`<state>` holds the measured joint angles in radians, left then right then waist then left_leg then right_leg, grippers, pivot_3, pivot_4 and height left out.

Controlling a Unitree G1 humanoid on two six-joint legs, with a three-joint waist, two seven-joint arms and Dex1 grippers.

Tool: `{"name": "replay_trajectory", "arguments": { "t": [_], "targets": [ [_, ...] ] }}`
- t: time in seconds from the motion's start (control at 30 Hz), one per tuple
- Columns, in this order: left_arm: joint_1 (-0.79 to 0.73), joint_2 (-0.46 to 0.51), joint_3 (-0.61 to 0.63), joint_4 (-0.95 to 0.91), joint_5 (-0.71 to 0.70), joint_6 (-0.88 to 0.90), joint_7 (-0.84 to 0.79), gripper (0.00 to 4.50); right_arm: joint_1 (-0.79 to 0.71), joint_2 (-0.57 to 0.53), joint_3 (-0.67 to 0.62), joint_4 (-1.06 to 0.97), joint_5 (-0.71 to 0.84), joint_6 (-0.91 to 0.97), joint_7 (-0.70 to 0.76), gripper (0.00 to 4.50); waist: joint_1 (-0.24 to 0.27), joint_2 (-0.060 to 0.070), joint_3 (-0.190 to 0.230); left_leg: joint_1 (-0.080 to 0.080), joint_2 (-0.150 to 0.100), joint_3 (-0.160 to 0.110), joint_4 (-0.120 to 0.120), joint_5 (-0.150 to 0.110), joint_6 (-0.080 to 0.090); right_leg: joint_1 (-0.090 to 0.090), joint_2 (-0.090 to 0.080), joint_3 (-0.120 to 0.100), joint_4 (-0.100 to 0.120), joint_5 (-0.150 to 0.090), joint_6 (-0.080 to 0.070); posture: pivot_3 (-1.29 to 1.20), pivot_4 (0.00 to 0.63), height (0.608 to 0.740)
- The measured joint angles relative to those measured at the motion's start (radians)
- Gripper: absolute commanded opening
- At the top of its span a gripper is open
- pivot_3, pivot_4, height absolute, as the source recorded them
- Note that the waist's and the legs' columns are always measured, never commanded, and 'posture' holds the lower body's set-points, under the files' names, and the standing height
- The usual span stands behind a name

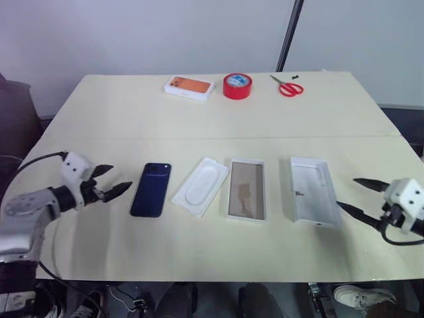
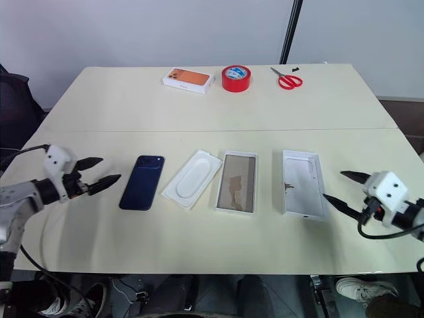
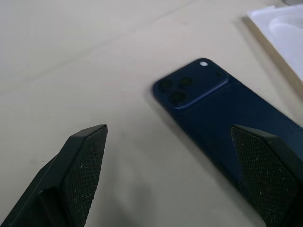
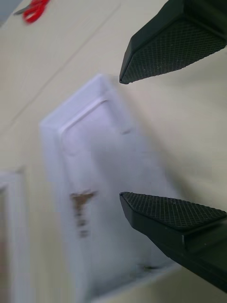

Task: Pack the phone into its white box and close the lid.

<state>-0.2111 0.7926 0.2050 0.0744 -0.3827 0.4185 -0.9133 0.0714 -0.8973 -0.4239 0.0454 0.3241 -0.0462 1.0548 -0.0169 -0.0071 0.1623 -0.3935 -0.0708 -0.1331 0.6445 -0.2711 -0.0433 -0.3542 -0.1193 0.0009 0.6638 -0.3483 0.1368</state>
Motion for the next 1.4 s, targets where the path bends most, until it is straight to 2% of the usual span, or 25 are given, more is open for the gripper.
{"name": "replay_trajectory", "arguments": {
  "t": [0.2, 0.3, 0.43, 0.63, 1.0, 1.1, 1.33, 1.4],
  "targets": [
    [-0.168, -0.073, -0.059, -0.005, -0.082, 0.283, 0.033, 4.32, -0.113, 0.022, 0.137, -0.22, 0.001, 0.126, -0.075, 3.81, 0.0, -0.001, 0.0, -0.002, 0.0, 0.0, 0.001, 0.003, -0.006, -0.001, 0.0, -0.001, 0.0, 0.0, 0.0, 0.0, 0.15, 0.74],
    [-0.223, -0.091, -0.061, -0.002, -0.13, 0.398, 0.035, 4.32, -0.129, 0.037, 0.161, -0.254, 0.001, 0.156, -0.104, 3.81, 0.001, -0.001, 0.001, -0.002, 0.0, 0.0, 0.001, 0.003, -0.006, -0.001, 0.0, -0.001, 0.0, 0.0, 0.0, 0.0, 0.15, 0.74],
    [-0.318, -0.16, -0.083, 0.026, -0.22, 0.592, 0.037, 4.32, -0.176, 0.063, 0.223, -0.257, -0.015, 0.166, -0.121, 3.81, 0.0, -0.001, 0.001, -0.003, -0.001, -0.001, 0.002, 0.004, -0.006, -0.001, 0.0, -0.001, 0.001, 0.0, 0.0, 0.0, 0.15, 0.74],
    [-0.332, -0.246, -0.157, 0.058, -0.239, 0.656, 0.026, 4.32, -0.185, 0.062, 0.225, -0.237, -0.039, 0.15, -0.127, 3.81, -0.003, -0.002, 0.001, -0.003, -0.001, 0.0, 0.002, 0.004, -0.007, -0.003, 0.001, -0.001, 0.001, 0.0, 0.0, 0.0, 0.15, 0.74],
    [-0.386, -0.25, -0.229, 0.114, -0.189, 0.637, 0.038, 4.32, -0.15, 0.065, 0.224, -0.238, -0.048, 0.126, -0.145, 3.81, -0.001, -0.001, 0.001, -0.003, -0.001, 0.0, 0.002, 0.004, -0.007, -0.002, 0.001, -0.001, 0.001, 0.0, 0.0, 0.0, 0.15, 0.74],
    [-0.394, -0.265, -0.22, 0.133, -0.191, 0.655, 0.05, 3.44, -0.151, 0.065, 0.224, -0.238, -0.049, 0.126, -0.148, 3.87, 0.0, 0.0, 0.0, -0.002, -0.001, 0.0, 0.002, 0.004, -0.007, -0.002, 0.001, -0.001, 0.001, 0.0, 0.0, 0.0, 0.15, 0.74],
    [-0.394, -0.301, -0.203, 0.162, -0.196, 0.722, 0.107, 0.03, -0.152, 0.075, 0.233, -0.236, -0.068, 0.101, -0.154, 3.87, 0.001, -0.001, 0.0, -0.003, -0.001, 0.0, 0.002, 0.004, -0.007, -0.002, 0.001, -0.001, 0.001, 0.0, 0.0, 0.0, 0.15, 0.74],
    [-0.396, -0.313, -0.179, 0.168, -0.207, 0.757, 0.121, 0.03, -0.151, 0.075, 0.233, -0.236, -0.07, 0.096, -0.154, 3.87, 0.001, -0.001, 0.0, -0.003, -0.001, 0.0, 0.002, 0.004, -0.007, -0.002, 0.001, -0.001, 0.001, 0.0, 0.0, 0.0, 0.15, 0.74]
  ]
}}
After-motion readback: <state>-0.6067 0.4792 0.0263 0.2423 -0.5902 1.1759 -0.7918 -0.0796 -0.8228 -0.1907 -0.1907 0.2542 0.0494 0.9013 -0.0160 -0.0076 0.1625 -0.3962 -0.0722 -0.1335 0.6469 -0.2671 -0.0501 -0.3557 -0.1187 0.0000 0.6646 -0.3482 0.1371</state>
